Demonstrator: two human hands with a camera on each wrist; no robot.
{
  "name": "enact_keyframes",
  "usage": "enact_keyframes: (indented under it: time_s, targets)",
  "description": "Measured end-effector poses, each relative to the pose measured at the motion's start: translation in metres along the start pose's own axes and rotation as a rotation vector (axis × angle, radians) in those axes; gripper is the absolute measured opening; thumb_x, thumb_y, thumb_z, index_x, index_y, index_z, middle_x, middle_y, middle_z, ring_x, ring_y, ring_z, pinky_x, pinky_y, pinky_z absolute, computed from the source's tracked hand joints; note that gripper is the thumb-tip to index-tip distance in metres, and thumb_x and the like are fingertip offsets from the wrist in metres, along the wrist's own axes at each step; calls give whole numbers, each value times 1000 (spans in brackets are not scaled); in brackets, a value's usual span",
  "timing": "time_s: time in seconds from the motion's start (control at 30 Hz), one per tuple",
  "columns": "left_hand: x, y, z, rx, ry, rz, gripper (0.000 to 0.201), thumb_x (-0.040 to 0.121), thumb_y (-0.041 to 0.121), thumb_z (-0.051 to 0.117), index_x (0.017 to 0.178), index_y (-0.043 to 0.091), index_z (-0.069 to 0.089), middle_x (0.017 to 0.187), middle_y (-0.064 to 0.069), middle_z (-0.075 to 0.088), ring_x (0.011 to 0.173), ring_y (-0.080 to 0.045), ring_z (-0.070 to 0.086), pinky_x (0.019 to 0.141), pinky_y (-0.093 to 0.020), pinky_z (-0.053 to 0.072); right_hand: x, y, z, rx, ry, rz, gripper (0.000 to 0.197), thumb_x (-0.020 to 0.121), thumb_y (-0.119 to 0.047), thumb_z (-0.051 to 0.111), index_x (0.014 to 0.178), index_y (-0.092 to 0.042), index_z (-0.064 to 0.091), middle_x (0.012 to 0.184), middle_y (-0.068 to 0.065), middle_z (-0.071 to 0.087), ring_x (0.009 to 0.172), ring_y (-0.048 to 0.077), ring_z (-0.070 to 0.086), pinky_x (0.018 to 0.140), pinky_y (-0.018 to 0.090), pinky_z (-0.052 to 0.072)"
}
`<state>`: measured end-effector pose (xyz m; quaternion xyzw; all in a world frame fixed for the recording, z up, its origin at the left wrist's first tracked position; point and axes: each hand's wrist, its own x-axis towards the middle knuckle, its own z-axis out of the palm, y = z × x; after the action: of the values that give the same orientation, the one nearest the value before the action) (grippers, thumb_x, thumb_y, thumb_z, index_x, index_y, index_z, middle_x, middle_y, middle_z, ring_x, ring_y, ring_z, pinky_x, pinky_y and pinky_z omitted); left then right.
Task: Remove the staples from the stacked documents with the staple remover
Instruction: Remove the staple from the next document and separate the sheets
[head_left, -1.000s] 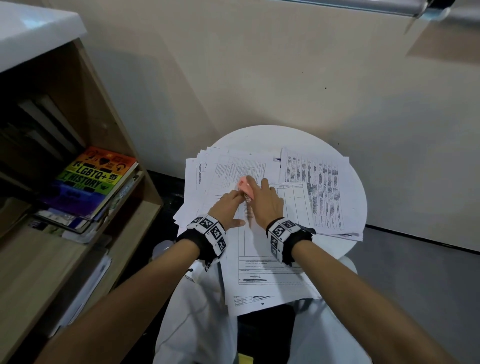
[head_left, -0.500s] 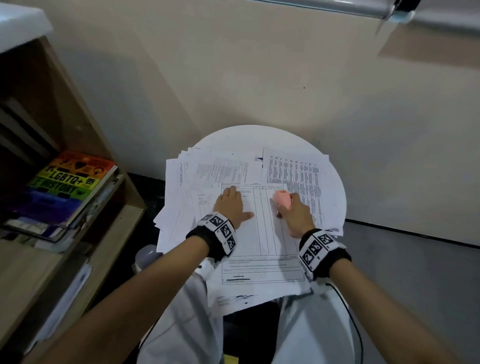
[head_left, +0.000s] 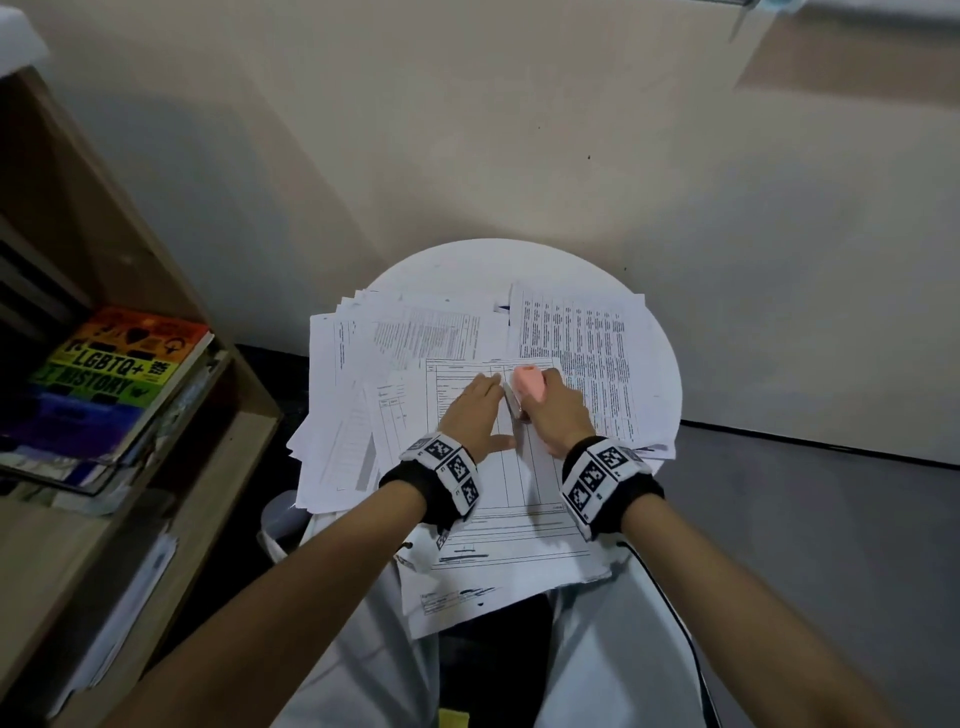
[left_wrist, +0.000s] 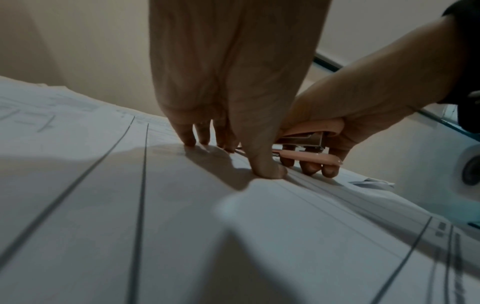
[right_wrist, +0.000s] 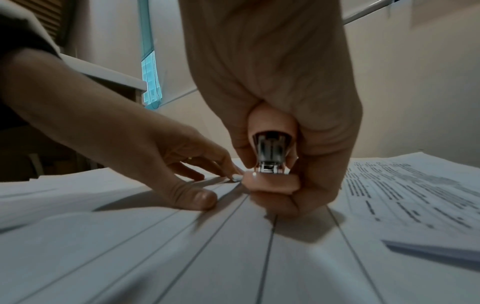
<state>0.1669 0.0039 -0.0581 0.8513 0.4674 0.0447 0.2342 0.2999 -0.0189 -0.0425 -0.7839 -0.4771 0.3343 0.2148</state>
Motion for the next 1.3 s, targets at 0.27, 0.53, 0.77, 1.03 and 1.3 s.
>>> enact_keyframes:
  time_s: [0.27,0.53,0.77,1.03,1.3]
  targets:
    - [-2,-5,3,-54,53,15,76,81,33,71,141,3,35,154,-10,24,144,-23,21,116,-25,16,0,-11,13,-79,64,53,45,98,-29,46,135,-8,34,127,21,52,109,39,57,87,46,49]
    - [0,-6,5,-96,73,24,70,74,32,76,130,3,46,139,-10,40,127,-24,41,106,-28,34,-5,-15,17,-142,113,36,44,99,-22,45,138,-7,31,129,20,47,110,38,55,82,41,44]
    - [2,-8,6,-112,104,55,67,73,29,77,128,4,48,132,-9,45,120,-23,45,100,-26,34,0,-13,22,-238,153,-32,47,98,-21,46,141,-11,30,128,17,47,103,36,58,77,42,47]
    - [3,-10,10,-99,119,72,67,76,32,75,130,6,47,134,-9,43,123,-23,42,103,-26,31,8,-14,21,-194,144,-11,45,98,-22,46,138,-8,32,123,18,53,104,36,58,73,38,43]
    - [5,-11,11,-102,111,64,71,72,34,78,130,9,48,127,-7,47,117,-23,45,100,-28,36,17,-12,17,-18,96,49,46,98,-32,46,135,-6,34,124,23,54,106,39,57,82,41,47]
